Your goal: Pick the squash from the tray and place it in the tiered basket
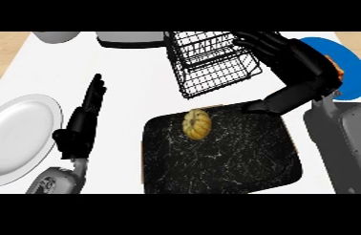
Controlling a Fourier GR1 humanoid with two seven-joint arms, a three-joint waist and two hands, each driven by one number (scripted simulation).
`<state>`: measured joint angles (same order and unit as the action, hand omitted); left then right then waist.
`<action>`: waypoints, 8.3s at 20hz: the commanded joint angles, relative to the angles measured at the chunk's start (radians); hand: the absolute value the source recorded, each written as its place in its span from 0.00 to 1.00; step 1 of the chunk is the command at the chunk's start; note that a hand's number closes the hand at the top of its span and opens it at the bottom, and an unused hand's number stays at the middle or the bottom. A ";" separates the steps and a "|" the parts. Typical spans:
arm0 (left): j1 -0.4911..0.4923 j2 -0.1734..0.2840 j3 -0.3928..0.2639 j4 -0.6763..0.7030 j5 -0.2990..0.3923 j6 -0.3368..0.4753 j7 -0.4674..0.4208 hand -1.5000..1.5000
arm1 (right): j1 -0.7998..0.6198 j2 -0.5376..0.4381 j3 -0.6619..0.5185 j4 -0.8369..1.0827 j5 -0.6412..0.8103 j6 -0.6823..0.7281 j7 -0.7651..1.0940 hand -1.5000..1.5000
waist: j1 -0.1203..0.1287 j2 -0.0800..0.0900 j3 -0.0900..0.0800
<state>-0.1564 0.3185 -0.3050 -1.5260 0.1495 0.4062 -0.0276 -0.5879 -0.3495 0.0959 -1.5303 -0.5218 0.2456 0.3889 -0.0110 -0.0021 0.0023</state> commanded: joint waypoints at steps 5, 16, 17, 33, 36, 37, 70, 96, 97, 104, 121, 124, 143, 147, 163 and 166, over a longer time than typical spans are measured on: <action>-0.017 -0.016 -0.013 0.020 -0.021 0.010 0.016 0.50 | -0.187 -0.280 0.186 -0.181 0.165 0.259 0.212 0.00 | 0.001 -0.012 -0.006; -0.032 -0.075 -0.057 0.017 -0.067 0.042 0.018 0.50 | -0.604 -0.149 0.532 -0.161 0.280 0.421 0.632 0.00 | 0.040 -0.004 -0.007; -0.046 -0.058 -0.049 0.000 -0.054 0.026 0.070 0.50 | -0.608 -0.126 0.556 -0.148 0.290 0.408 0.663 0.00 | 0.034 -0.004 -0.006; -0.003 -0.051 0.004 0.002 -0.061 0.003 0.037 0.50 | -0.735 0.102 0.736 0.069 0.230 0.387 0.832 0.00 | 0.012 -0.004 -0.005; -0.036 -0.070 0.001 0.022 -0.072 0.009 0.052 0.50 | -0.744 0.095 0.750 0.054 0.196 0.382 0.878 0.00 | -0.001 -0.006 -0.004; -0.039 -0.060 0.000 -0.029 -0.073 0.012 0.095 0.50 | -0.752 0.104 0.751 0.061 0.182 0.375 0.892 0.00 | 0.005 -0.008 -0.003; 0.016 -0.105 0.043 -0.025 -0.112 -0.040 0.053 0.50 | -0.605 -0.005 0.879 0.068 0.540 0.478 0.669 0.00 | 0.014 0.000 -0.003; -0.010 -0.162 0.104 0.024 -0.176 -0.099 0.046 0.50 | -0.322 0.068 0.666 0.061 0.825 0.680 0.518 0.00 | 0.008 0.001 -0.003; -0.001 -0.159 0.093 -0.033 -0.192 -0.092 0.084 0.50 | -0.334 0.094 0.676 0.120 0.883 0.655 0.465 0.00 | 0.015 0.002 -0.002; 0.059 -0.164 0.100 -0.047 -0.187 -0.132 0.042 0.50 | -0.259 0.153 0.668 0.167 1.013 0.632 0.425 0.00 | 0.018 0.001 -0.002; 0.025 -0.215 0.156 0.003 -0.230 -0.162 0.034 0.50 | -0.117 0.263 0.551 0.143 1.251 0.679 0.339 0.00 | 0.011 0.001 -0.002; 0.054 -0.228 0.109 -0.093 -0.267 -0.145 0.103 0.50 | -0.129 0.293 0.588 0.322 1.337 0.496 0.213 0.00 | 0.022 0.003 -0.002; -0.010 -0.260 0.169 0.023 -0.285 -0.157 0.039 0.50 | 0.024 0.348 0.692 0.257 1.506 0.263 0.414 1.00 | 0.016 0.002 -0.002; -0.032 -0.213 0.220 -0.019 -0.258 -0.200 0.101 0.50 | 0.026 0.324 0.616 0.220 1.578 0.216 0.384 1.00 | 0.011 0.001 -0.002; 0.062 -0.239 0.173 -0.087 -0.290 -0.189 0.100 0.50 | -0.251 0.348 0.335 -0.299 1.555 0.525 0.659 1.00 | 0.005 -0.006 -0.003; 0.006 -0.239 0.207 -0.013 -0.274 -0.195 0.086 0.50 | -0.301 0.348 0.312 -0.375 1.498 0.601 0.729 1.00 | 0.003 -0.005 -0.003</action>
<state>-0.1194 0.0818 -0.1059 -1.5660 -0.1180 0.2083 0.0490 -0.7925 -0.0189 0.4768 -1.8347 1.0283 0.6785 0.9330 -0.0094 -0.0078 -0.0007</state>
